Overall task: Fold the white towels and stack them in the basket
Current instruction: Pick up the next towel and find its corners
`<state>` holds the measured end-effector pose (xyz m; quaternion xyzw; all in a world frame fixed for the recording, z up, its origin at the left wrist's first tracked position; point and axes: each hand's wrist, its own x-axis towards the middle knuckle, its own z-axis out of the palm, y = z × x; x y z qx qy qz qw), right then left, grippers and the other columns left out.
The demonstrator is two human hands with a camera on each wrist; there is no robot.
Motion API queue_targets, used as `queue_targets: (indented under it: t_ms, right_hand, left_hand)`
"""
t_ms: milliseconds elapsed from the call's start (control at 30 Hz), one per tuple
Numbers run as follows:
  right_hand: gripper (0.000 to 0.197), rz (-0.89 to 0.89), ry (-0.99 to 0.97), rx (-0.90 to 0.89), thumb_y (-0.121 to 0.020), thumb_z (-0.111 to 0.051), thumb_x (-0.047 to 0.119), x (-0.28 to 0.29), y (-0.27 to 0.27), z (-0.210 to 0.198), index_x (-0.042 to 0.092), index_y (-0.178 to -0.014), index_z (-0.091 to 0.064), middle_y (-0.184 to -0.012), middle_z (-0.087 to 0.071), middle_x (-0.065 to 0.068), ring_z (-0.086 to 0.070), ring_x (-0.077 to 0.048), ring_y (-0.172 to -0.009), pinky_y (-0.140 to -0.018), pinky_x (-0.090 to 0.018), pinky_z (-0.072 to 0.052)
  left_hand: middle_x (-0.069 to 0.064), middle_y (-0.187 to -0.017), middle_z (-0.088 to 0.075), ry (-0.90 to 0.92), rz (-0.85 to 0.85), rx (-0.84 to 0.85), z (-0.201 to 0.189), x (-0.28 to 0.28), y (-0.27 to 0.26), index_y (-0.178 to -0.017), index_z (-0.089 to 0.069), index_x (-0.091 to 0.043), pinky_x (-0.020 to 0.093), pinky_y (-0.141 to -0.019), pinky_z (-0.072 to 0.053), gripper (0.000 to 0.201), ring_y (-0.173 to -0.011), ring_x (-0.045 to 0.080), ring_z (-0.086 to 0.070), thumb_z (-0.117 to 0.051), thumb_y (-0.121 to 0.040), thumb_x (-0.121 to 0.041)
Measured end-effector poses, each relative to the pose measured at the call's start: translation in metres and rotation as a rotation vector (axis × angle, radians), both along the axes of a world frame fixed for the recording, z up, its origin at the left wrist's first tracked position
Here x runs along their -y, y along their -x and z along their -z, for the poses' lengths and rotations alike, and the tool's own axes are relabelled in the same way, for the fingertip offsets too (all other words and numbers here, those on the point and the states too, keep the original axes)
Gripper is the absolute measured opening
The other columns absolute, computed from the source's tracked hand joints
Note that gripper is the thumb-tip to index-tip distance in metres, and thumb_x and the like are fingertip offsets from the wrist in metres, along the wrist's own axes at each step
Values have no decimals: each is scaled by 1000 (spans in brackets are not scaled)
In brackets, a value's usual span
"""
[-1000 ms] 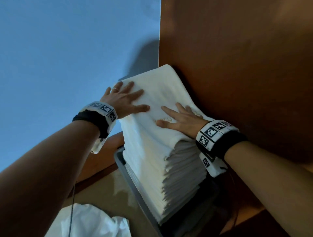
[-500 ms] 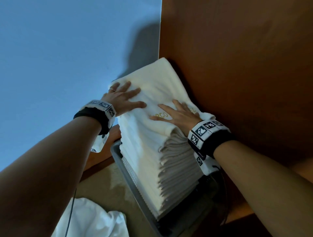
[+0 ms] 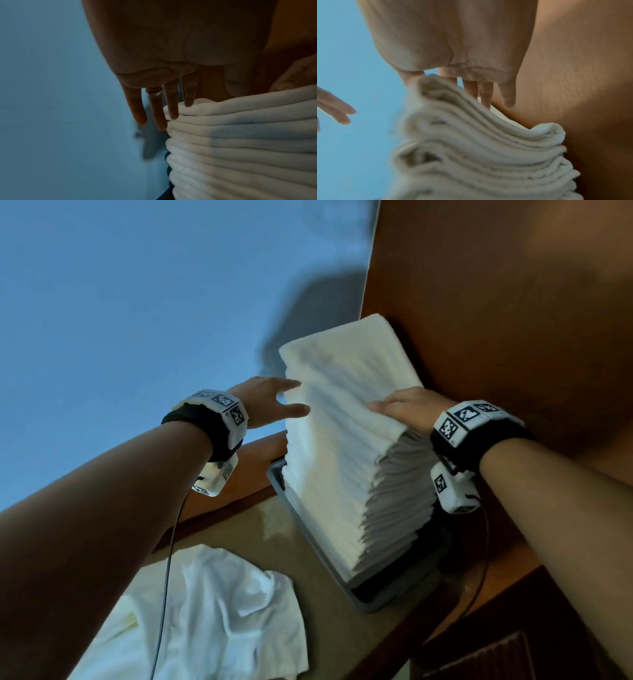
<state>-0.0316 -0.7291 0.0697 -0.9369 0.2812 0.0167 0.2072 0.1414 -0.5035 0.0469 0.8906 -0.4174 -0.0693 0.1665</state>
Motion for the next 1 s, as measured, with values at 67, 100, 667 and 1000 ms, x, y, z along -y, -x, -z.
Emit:
queue_targets:
  t_ms: [67,100,667,1000]
  right_hand:
    - [53,24,99,78,-90,-55,62,-26,9,0,16,-112,-68,-123,-66,-10,-59,-30,-111,-98,-37,-46]
    - [48,35,147,103,-91,-56,57,-41,14,4,16,-112,-68,-123,-65,-11,-59,-32,-110,-94,-35,-46]
    - [22,-251,89,-42,-88,-55,24,-331,20,201,5,-85,-67,-84,-65,-12,-60,-33,-77,-63,-31,-46]
    - [30,-550,92,-293,-98,-43,41,-398,-46,290,15,-91,-55,-104,-63,-11,-62,-32,-96,-77,-38,-48]
  left_hand:
    - [-1,-152,-48,-2,-41,-24,-5,-38,13,-151,-44,-27,39,-114,-32,68,-139,22,-45,-58,-93,-59]
    - [0,-147,-54,-10,-54,-28,-5,-57,20,-148,-48,-24,37,-111,-34,64,-135,22,-49,-59,-93,-57]
    - [2,-114,-70,-357,-333,-298,166,-380,76,-119,-69,-20,34,-89,-51,40,-100,23,-64,-66,-92,-50]
    - [-2,-136,-60,-365,-364,-306,256,-387,65,-137,-57,-25,39,-98,-50,41,-124,22,-56,-53,-100,-42]
